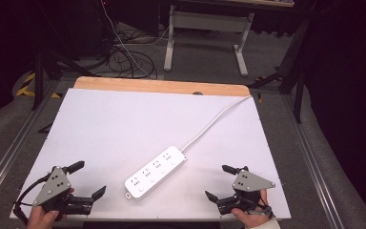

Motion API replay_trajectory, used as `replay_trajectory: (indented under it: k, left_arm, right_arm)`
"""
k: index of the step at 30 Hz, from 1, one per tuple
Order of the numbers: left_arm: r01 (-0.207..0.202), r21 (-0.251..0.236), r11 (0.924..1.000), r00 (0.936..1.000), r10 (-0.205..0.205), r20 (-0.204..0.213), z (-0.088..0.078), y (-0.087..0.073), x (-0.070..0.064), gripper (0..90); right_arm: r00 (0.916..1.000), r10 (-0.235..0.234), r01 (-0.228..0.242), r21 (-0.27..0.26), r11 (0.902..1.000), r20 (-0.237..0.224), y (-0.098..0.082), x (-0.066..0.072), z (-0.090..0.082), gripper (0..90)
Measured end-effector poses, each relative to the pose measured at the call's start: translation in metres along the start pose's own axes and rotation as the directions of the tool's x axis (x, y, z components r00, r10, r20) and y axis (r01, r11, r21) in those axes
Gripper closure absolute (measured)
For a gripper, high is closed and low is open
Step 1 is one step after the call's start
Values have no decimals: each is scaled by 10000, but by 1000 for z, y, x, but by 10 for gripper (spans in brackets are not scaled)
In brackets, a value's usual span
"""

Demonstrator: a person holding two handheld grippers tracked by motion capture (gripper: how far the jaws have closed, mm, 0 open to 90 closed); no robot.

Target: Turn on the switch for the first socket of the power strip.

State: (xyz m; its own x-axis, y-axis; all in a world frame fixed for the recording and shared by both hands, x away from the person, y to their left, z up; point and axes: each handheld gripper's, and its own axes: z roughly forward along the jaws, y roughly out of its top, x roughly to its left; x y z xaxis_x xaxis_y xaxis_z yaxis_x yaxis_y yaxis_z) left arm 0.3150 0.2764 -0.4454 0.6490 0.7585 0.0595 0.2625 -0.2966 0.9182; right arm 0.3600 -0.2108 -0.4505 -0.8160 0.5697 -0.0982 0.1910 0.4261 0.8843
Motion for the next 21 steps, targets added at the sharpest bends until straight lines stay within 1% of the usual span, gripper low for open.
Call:
replay_trajectory:
  k: [1, 5, 6, 7, 8, 10, 11, 14, 21]
  left_arm:
    - [74, -68, 10000, 10000, -74, -60, 0, 0, 0, 4]
    - [44, -43, 10000, 10000, -45, -70, 0, 0, 0, 4]
    - [103, -45, 9999, 9999, -103, -82, 0, 0, -1, 4]
    - [44, -58, 10000, 9999, -45, -137, 0, 1, 0, 4]
    - [86, -104, 9999, 9997, -88, -230, 0, 0, -1, 4]
    - [44, -138, 9999, 9994, -49, -354, 0, 0, -1, 4]
    - [44, -138, 9999, 9994, -49, -354, 0, 0, -1, 4]
    - [-104, -210, 9997, 9982, 92, -586, -1, 0, 0, 4]
    - [-160, -204, 9997, 9977, 146, -666, -1, 0, 0, 4]
  right_arm:
    - [10000, -5, 5, -5, 10000, -2, 0, 0, 0, 46]
    - [10000, -11, 11, -25, 10000, 5, 0, 0, 0, 46]
    - [10000, -21, 21, -10, 10000, 0, 0, 0, 0, 46]
    - [10000, -55, 55, 5, 10000, 16, 0, 0, -1, 46]
    - [10000, -60, 60, 24, 10000, 36, 0, 0, -1, 46]
    - [10000, -41, 41, 6, 10000, 56, 1, 1, -1, 46]
    - [10000, -46, 46, 4, 10000, 61, 1, 1, -1, 46]
    - [9998, -142, 141, 49, 9999, 134, 1, 1, 0, 43]
    - [9999, -124, 123, 110, 9999, 120, 3, 1, 0, 42]
